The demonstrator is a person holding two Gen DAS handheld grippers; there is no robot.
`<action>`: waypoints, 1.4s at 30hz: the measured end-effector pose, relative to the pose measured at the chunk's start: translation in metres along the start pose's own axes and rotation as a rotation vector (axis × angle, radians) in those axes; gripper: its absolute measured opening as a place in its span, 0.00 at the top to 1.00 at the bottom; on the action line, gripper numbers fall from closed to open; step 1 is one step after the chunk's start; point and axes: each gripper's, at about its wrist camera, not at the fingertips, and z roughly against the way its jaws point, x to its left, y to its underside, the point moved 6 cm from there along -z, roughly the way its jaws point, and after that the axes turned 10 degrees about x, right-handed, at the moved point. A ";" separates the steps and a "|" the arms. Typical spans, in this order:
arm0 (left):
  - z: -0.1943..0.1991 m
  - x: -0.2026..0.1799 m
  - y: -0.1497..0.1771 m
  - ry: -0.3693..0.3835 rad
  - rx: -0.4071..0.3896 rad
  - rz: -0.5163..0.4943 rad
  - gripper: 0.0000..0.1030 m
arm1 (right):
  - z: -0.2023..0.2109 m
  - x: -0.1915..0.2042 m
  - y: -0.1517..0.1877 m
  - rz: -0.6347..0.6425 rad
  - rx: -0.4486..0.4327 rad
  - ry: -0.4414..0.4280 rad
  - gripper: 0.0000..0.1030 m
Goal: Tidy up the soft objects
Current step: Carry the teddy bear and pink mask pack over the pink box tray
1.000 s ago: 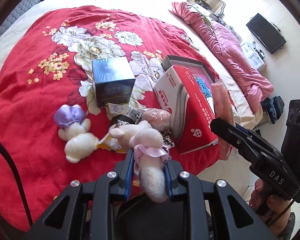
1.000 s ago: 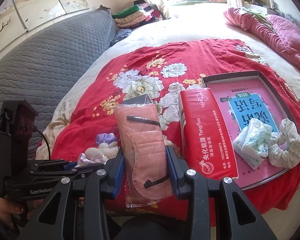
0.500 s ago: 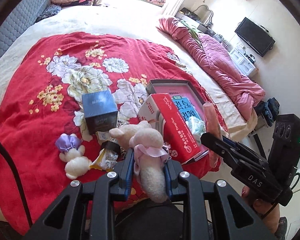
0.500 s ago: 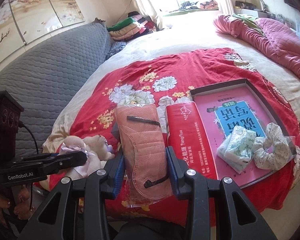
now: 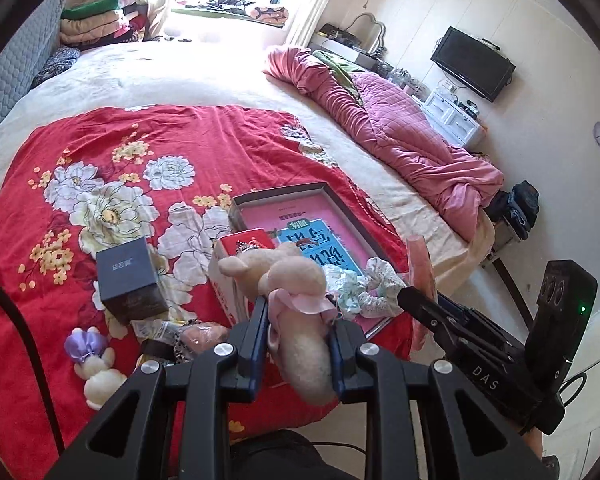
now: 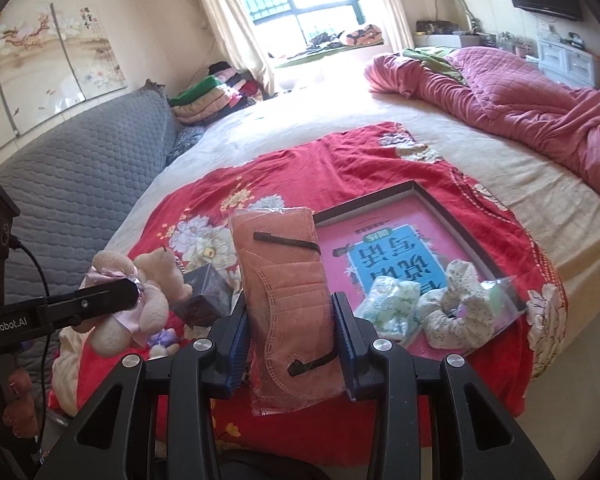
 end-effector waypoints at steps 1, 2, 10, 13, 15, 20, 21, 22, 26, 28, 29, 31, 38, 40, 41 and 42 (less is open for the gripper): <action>-0.003 -0.005 -0.003 0.002 0.002 -0.010 0.75 | 0.004 -0.006 -0.002 -0.008 -0.011 0.011 0.62; -0.006 -0.010 -0.006 0.004 0.001 -0.019 0.75 | 0.007 -0.012 -0.003 -0.018 -0.021 0.018 0.62; -0.032 -0.038 -0.019 0.009 0.010 -0.073 0.75 | 0.026 -0.047 -0.009 -0.083 -0.091 0.043 0.62; -0.043 -0.046 -0.023 0.013 0.021 -0.091 0.75 | 0.031 -0.057 -0.009 -0.103 -0.109 0.057 0.62; -0.051 -0.049 -0.025 0.005 0.027 -0.104 0.75 | 0.031 -0.063 -0.009 -0.113 -0.113 0.070 0.62; -0.073 -0.057 -0.032 -0.016 0.052 -0.134 0.75 | 0.025 -0.076 -0.007 -0.128 -0.103 0.084 0.62; -0.076 -0.058 -0.033 -0.020 0.055 -0.137 0.75 | 0.022 -0.079 -0.006 -0.133 -0.098 0.084 0.62; -0.080 -0.058 -0.034 -0.026 0.058 -0.139 0.75 | 0.020 -0.081 -0.005 -0.135 -0.091 0.085 0.62; -0.097 -0.059 -0.039 -0.042 0.081 -0.149 0.75 | 0.009 -0.088 0.000 -0.144 -0.069 0.089 0.62; -0.106 -0.059 -0.039 -0.043 0.095 -0.148 0.75 | 0.002 -0.090 0.002 -0.141 -0.051 0.090 0.62; -0.110 -0.059 -0.039 -0.048 0.102 -0.152 0.75 | -0.001 -0.091 0.003 -0.142 -0.044 0.090 0.62; -0.120 -0.057 -0.040 -0.076 0.122 -0.154 0.75 | -0.008 -0.092 0.005 -0.143 -0.027 0.081 0.62; -0.144 -0.052 -0.043 -0.127 0.166 -0.161 0.74 | -0.026 -0.094 0.008 -0.135 0.005 0.077 0.62; -0.148 -0.053 -0.043 -0.140 0.171 -0.171 0.74 | -0.030 -0.095 0.008 -0.132 0.013 0.080 0.62; -0.150 -0.053 -0.043 -0.148 0.172 -0.176 0.74 | -0.032 -0.096 0.008 -0.134 0.016 0.083 0.62; -0.152 -0.054 -0.043 -0.158 0.174 -0.182 0.74 | -0.034 -0.097 0.009 -0.135 0.021 0.081 0.62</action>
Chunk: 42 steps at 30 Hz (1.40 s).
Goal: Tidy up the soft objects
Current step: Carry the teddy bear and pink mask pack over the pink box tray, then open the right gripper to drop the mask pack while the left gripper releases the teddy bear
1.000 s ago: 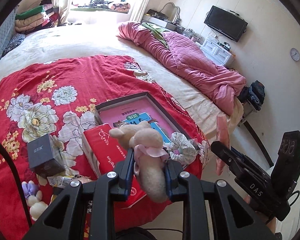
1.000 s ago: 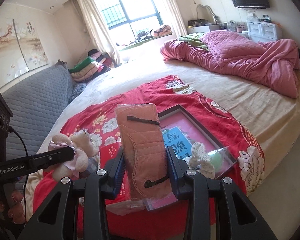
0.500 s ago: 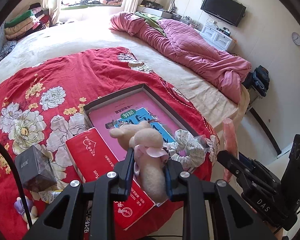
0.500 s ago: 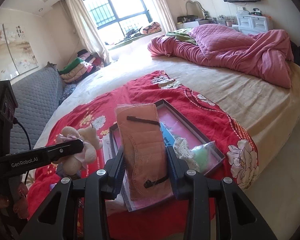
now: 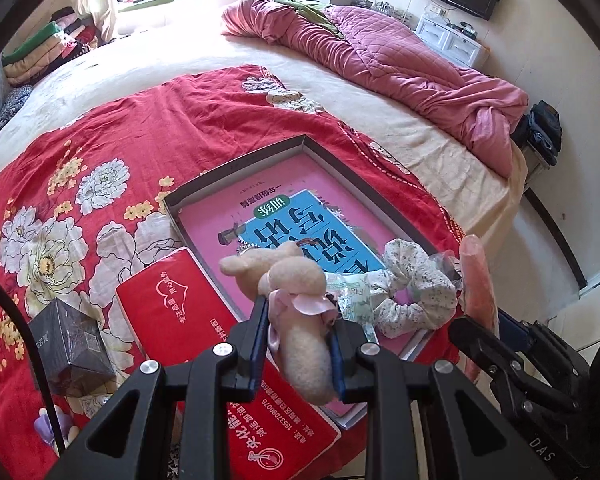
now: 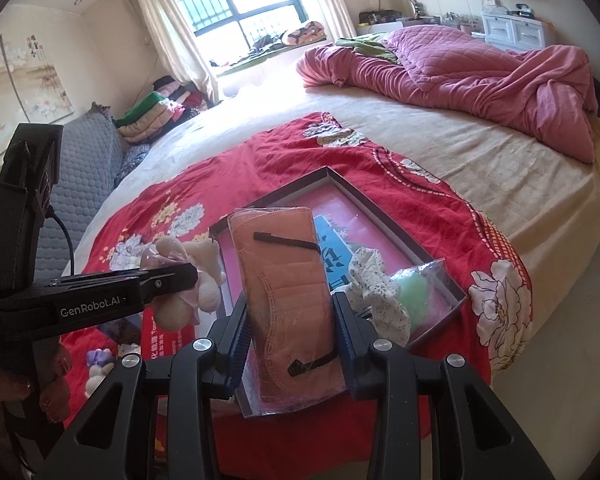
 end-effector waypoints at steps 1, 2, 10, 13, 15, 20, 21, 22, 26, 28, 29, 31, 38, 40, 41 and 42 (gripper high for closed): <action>-0.002 0.000 0.000 -0.002 0.006 -0.002 0.74 | -0.002 0.000 0.000 0.000 0.004 0.000 0.62; -0.005 0.000 0.000 0.000 0.013 -0.002 0.74 | -0.004 -0.002 0.001 -0.001 0.007 0.003 0.62; -0.026 0.003 -0.005 -0.006 0.052 -0.002 0.74 | -0.025 -0.012 0.008 -0.019 0.054 0.012 0.61; -0.034 0.002 -0.008 -0.020 0.066 -0.012 0.74 | -0.030 -0.015 0.009 -0.028 0.064 0.009 0.61; -0.043 0.002 -0.009 -0.047 0.091 -0.019 0.74 | -0.032 -0.017 0.009 -0.030 0.068 0.013 0.61; -0.060 0.001 -0.009 -0.063 0.132 -0.023 0.74 | -0.040 -0.021 0.009 -0.033 0.083 0.012 0.61; -0.061 0.001 -0.009 -0.067 0.136 -0.024 0.74 | -0.042 -0.021 0.010 -0.032 0.087 0.016 0.61; -0.063 0.001 -0.009 -0.070 0.142 -0.025 0.74 | -0.044 -0.021 0.010 -0.032 0.090 0.017 0.61; -0.068 0.001 -0.010 -0.074 0.158 -0.027 0.73 | -0.056 -0.024 0.008 -0.051 0.100 0.015 0.61; -0.071 0.002 -0.009 -0.076 0.169 -0.027 0.73 | -0.062 -0.025 0.008 -0.057 0.107 0.024 0.61; -0.072 0.002 -0.009 -0.076 0.171 -0.026 0.73 | -0.065 -0.027 0.008 -0.064 0.106 0.031 0.61; -0.073 0.002 -0.010 -0.077 0.172 -0.027 0.73 | -0.070 -0.030 0.009 -0.081 0.113 0.031 0.61; -0.074 0.004 -0.008 -0.070 0.175 -0.020 0.73 | -0.086 -0.039 0.008 -0.114 0.116 0.067 0.60; -0.074 0.004 -0.008 -0.071 0.177 -0.022 0.73 | -0.089 -0.041 0.007 -0.128 0.112 0.070 0.60; -0.074 0.004 -0.008 -0.072 0.178 -0.024 0.73 | -0.090 -0.041 0.006 -0.133 0.110 0.071 0.59; -0.074 0.004 -0.008 -0.072 0.178 -0.024 0.73 | -0.092 -0.042 0.006 -0.136 0.114 0.073 0.59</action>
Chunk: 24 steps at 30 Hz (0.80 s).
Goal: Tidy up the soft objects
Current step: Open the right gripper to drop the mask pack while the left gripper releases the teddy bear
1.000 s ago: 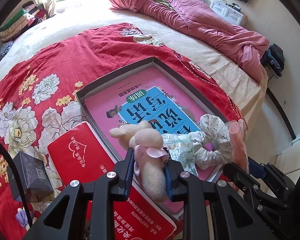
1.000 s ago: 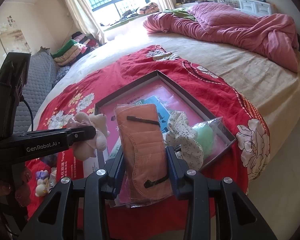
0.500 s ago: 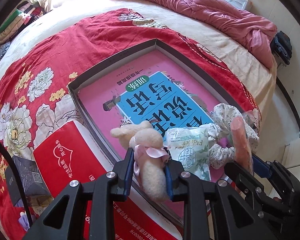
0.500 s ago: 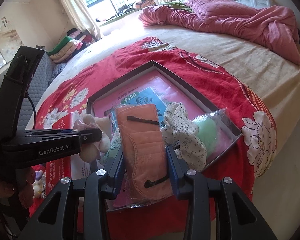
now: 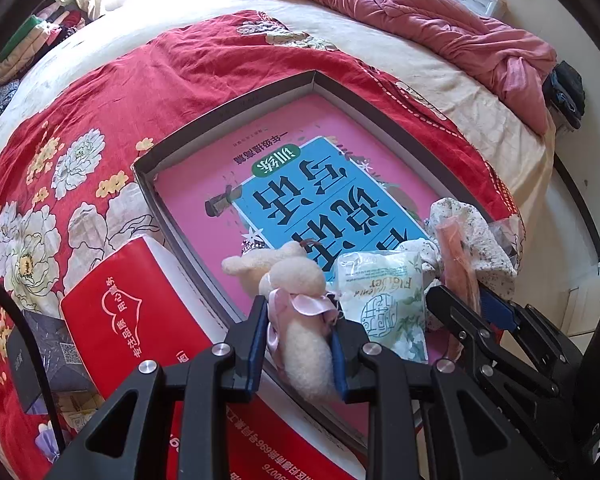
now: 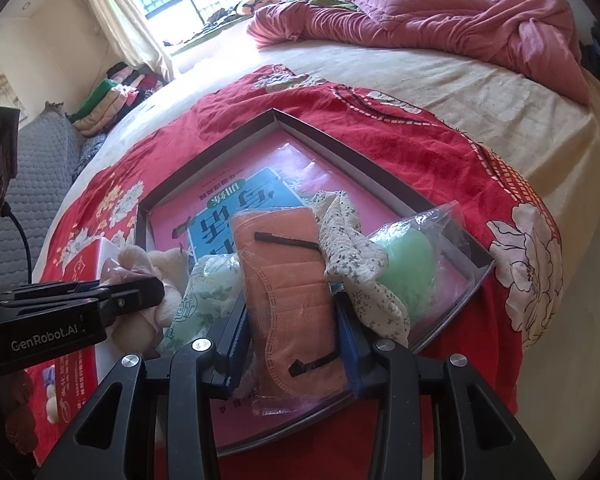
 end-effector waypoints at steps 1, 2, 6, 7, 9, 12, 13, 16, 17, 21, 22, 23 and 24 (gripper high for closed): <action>0.000 0.000 0.000 -0.001 0.002 -0.001 0.73 | -0.002 0.000 0.000 -0.002 0.003 0.004 0.59; 0.000 0.000 0.000 -0.002 0.003 -0.002 0.73 | -0.003 0.000 -0.001 -0.002 0.006 0.008 0.59; -0.001 -0.001 0.000 0.000 0.002 0.000 0.73 | -0.005 0.000 0.000 0.000 0.004 0.007 0.58; -0.001 -0.001 0.000 -0.001 0.004 -0.002 0.73 | -0.004 0.001 0.000 0.003 0.003 0.008 0.58; -0.001 -0.001 0.000 -0.001 0.004 -0.003 0.73 | -0.004 0.001 -0.001 0.006 -0.003 0.008 0.58; -0.001 -0.001 0.000 -0.001 0.004 0.000 0.73 | -0.002 0.005 -0.001 0.020 -0.008 0.005 0.57; -0.001 0.000 0.000 -0.001 0.005 0.001 0.73 | -0.002 0.006 0.000 0.030 -0.009 0.004 0.54; -0.001 -0.001 -0.001 0.003 0.008 0.005 0.73 | 0.000 0.009 0.000 0.046 -0.014 0.016 0.52; -0.001 -0.001 -0.002 0.005 0.009 0.007 0.72 | 0.001 0.009 0.000 0.047 -0.015 0.017 0.52; 0.000 -0.001 -0.003 0.019 0.011 0.013 0.72 | 0.003 0.009 0.001 0.052 -0.019 0.015 0.49; 0.000 -0.001 -0.003 0.027 0.011 0.017 0.72 | 0.004 0.009 0.001 0.055 -0.021 0.013 0.49; 0.000 0.000 -0.003 0.036 0.010 0.022 0.72 | 0.005 0.008 0.001 0.057 -0.025 0.017 0.48; 0.000 0.001 -0.003 0.043 0.010 0.028 0.72 | 0.006 0.009 0.001 0.059 -0.025 0.019 0.48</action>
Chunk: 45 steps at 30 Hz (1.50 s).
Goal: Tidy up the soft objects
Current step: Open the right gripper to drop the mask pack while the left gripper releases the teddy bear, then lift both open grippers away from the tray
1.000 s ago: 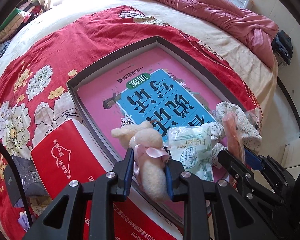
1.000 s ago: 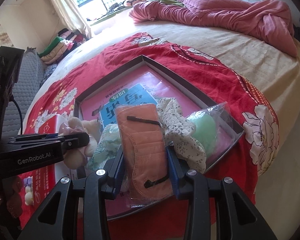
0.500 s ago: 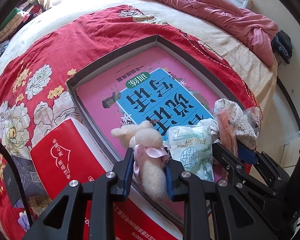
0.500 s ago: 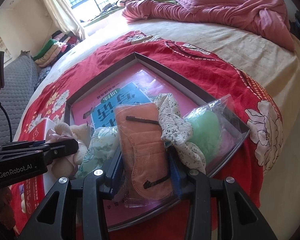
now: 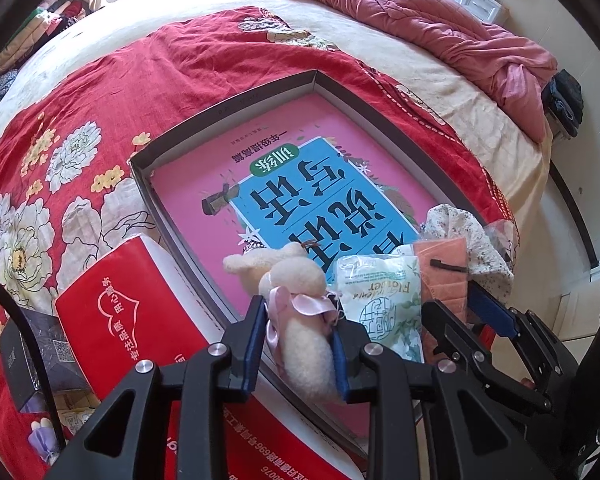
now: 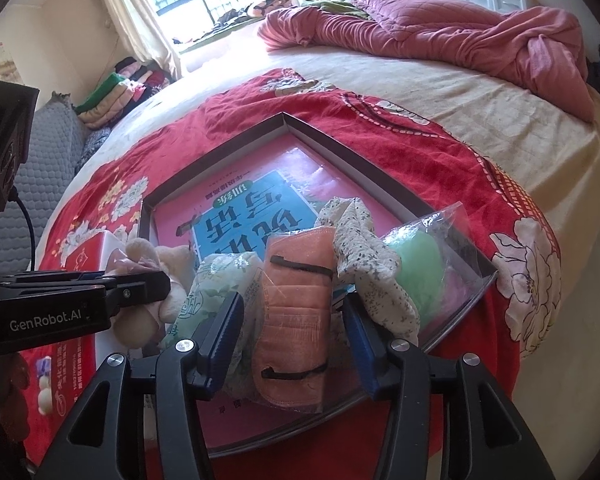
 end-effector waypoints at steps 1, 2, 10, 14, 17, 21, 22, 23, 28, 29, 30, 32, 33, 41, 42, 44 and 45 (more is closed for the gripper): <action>0.000 0.000 0.000 0.008 0.001 0.003 0.71 | 0.001 0.001 0.001 0.004 0.001 -0.001 0.48; 0.001 0.001 0.000 0.015 0.001 0.004 0.71 | 0.002 0.000 0.001 0.006 -0.001 0.002 0.47; 0.002 -0.001 0.000 0.043 0.008 0.017 0.63 | 0.014 0.002 0.003 0.014 -0.023 -0.009 0.45; 0.003 -0.003 0.001 0.049 0.009 0.015 0.56 | 0.021 0.002 0.002 0.015 -0.038 -0.004 0.45; 0.005 -0.004 0.002 0.068 0.007 0.019 0.51 | 0.027 0.000 0.000 0.006 -0.051 -0.005 0.45; 0.008 -0.005 0.001 0.084 0.000 0.030 0.45 | 0.033 -0.004 -0.002 -0.004 -0.063 -0.001 0.45; 0.010 -0.005 0.000 0.087 -0.004 0.030 0.43 | 0.034 -0.006 -0.002 -0.006 -0.066 -0.002 0.45; 0.011 -0.005 0.000 0.086 -0.007 0.030 0.41 | 0.036 -0.006 -0.002 -0.008 -0.068 -0.001 0.45; 0.016 -0.005 0.002 0.069 -0.014 0.023 0.36 | 0.039 -0.010 -0.003 -0.017 -0.077 0.003 0.45; 0.016 -0.005 0.002 0.065 -0.015 0.022 0.34 | 0.040 -0.010 -0.003 -0.017 -0.076 0.003 0.45; 0.017 -0.005 0.003 0.064 -0.015 0.020 0.34 | 0.040 -0.010 -0.003 -0.017 -0.077 0.004 0.45; 0.018 -0.004 0.003 0.068 -0.016 0.021 0.34 | 0.041 -0.009 -0.003 -0.016 -0.079 0.001 0.45; 0.019 -0.004 0.004 0.067 -0.018 0.021 0.34 | 0.041 -0.009 -0.003 -0.015 -0.077 0.002 0.45; 0.032 -0.004 0.008 0.056 -0.042 0.014 0.31 | 0.048 -0.007 -0.004 -0.008 -0.086 0.007 0.45; 0.034 -0.005 0.009 0.059 -0.045 0.012 0.30 | 0.048 -0.007 -0.004 -0.006 -0.086 0.010 0.45; 0.038 -0.005 0.012 0.056 -0.052 0.011 0.29 | 0.051 -0.006 -0.003 -0.004 -0.086 0.014 0.35; 0.040 -0.005 0.013 0.055 -0.056 0.011 0.28 | 0.052 -0.006 -0.003 -0.004 -0.089 0.015 0.33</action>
